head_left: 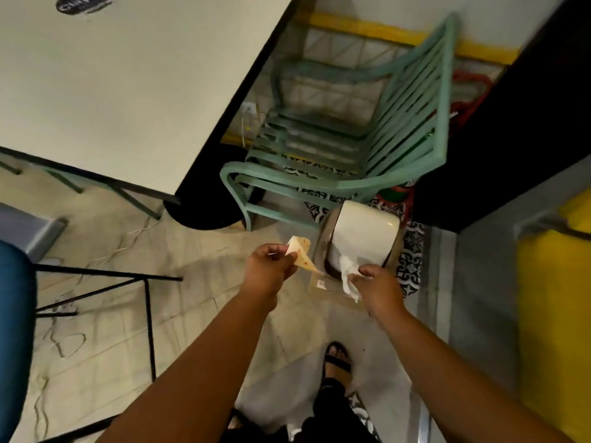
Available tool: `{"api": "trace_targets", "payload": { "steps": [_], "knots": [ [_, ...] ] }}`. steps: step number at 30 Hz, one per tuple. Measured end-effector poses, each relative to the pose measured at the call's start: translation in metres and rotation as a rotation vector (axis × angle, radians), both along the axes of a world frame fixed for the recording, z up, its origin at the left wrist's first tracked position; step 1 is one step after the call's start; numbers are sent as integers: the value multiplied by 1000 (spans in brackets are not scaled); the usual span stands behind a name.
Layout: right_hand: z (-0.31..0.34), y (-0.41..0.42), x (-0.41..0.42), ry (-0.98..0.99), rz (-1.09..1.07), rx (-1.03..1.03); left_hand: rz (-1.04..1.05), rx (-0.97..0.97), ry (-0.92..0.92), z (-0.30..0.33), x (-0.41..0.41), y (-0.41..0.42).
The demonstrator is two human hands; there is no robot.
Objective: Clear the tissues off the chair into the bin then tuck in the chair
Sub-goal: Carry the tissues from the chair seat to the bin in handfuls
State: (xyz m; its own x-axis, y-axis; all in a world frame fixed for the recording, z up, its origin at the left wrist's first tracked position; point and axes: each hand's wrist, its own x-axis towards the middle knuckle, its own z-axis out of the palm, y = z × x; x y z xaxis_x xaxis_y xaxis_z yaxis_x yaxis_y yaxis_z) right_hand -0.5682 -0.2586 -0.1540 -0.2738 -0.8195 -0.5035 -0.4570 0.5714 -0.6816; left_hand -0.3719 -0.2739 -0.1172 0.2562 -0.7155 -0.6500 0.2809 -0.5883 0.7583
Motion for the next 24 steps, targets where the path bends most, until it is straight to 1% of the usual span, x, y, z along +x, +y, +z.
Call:
{"api": "trace_targets", "payload": {
  "steps": [3, 5, 8, 11, 13, 17, 20, 24],
  "knots": [
    [-15, -22, -30, 81, 105, 7, 0, 5, 7, -15, -37, -15],
    [-26, -36, -35, 147, 208, -21, 1, -3, -11, -21, -46, -18],
    [-48, -57, -29, 235, 334, 45, 19, -3, -47, -31, -46, -22],
    [-67, -71, -19, 263, 310, 139, 25, -6, -46, -34, -35, -24],
    [-79, -77, -14, 292, 271, 168, -8, 14, -41, -34, -28, -29],
    [-90, -88, -8, 255, 165, 160, -118, 50, -15, -37, -20, -38],
    [-92, -93, -5, 262, 167, 178, -193, 59, -6, -42, -23, -42],
    [-84, -83, -8, 207, 210, 197, -306, 101, -8, -49, -32, -34]
  ]
}}
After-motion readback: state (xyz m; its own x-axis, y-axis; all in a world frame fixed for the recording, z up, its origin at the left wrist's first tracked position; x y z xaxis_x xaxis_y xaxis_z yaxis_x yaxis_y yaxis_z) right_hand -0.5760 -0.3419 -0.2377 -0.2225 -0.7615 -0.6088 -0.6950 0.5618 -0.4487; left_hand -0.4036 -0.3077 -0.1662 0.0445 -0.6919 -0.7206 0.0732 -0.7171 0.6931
